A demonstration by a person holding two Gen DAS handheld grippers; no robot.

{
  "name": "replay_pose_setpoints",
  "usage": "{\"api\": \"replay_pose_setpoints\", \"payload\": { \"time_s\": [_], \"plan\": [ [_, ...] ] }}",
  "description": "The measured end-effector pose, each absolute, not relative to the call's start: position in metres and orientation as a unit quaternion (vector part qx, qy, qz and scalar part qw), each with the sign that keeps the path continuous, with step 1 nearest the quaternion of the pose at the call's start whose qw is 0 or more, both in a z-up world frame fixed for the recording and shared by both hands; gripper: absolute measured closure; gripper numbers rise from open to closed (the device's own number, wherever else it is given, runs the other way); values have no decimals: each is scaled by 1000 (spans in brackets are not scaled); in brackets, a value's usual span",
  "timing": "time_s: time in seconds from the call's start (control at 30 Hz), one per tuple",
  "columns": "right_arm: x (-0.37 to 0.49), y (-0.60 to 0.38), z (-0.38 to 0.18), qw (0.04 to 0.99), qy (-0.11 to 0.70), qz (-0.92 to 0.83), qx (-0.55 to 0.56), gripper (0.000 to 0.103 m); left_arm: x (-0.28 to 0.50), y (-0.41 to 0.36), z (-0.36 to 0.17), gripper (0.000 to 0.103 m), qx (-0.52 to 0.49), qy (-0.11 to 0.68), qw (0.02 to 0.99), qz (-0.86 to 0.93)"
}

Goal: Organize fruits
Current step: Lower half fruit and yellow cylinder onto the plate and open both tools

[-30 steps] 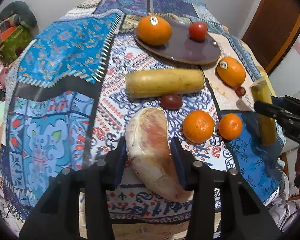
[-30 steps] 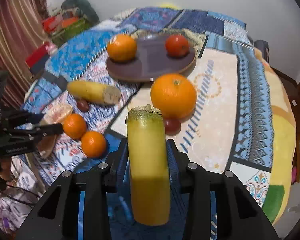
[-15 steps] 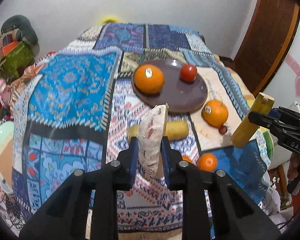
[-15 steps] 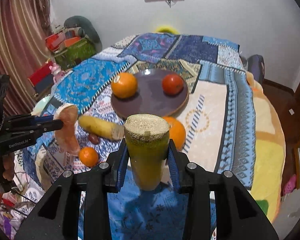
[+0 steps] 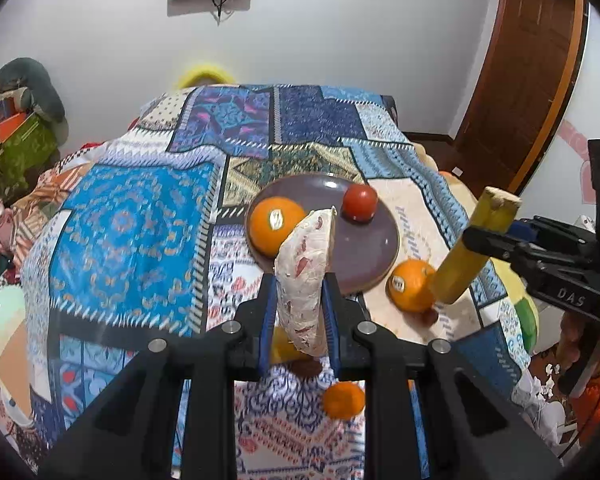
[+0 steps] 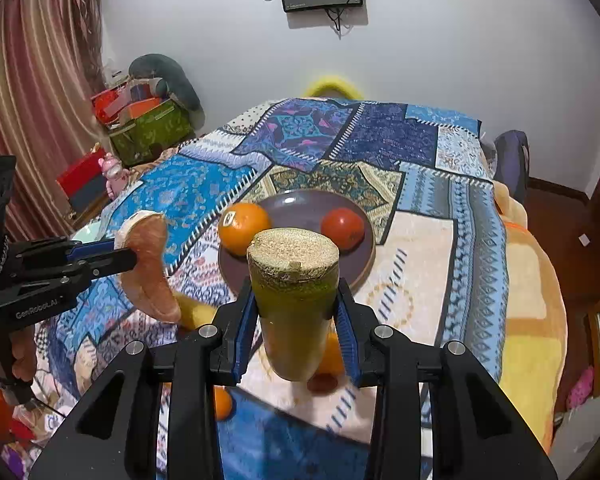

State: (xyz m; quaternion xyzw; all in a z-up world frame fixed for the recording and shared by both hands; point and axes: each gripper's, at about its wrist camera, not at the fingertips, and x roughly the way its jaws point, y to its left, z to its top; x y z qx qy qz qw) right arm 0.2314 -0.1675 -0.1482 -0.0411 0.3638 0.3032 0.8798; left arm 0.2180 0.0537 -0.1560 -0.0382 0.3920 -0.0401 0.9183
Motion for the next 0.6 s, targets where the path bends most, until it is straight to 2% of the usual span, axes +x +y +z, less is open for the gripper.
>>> {"api": "replay_pose_setpoints", "payload": {
  "time_s": [0.6],
  "plan": [
    [286, -127, -172, 860, 389, 326, -58, 69, 279, 52, -168, 81, -35, 387, 919, -58]
  ]
}}
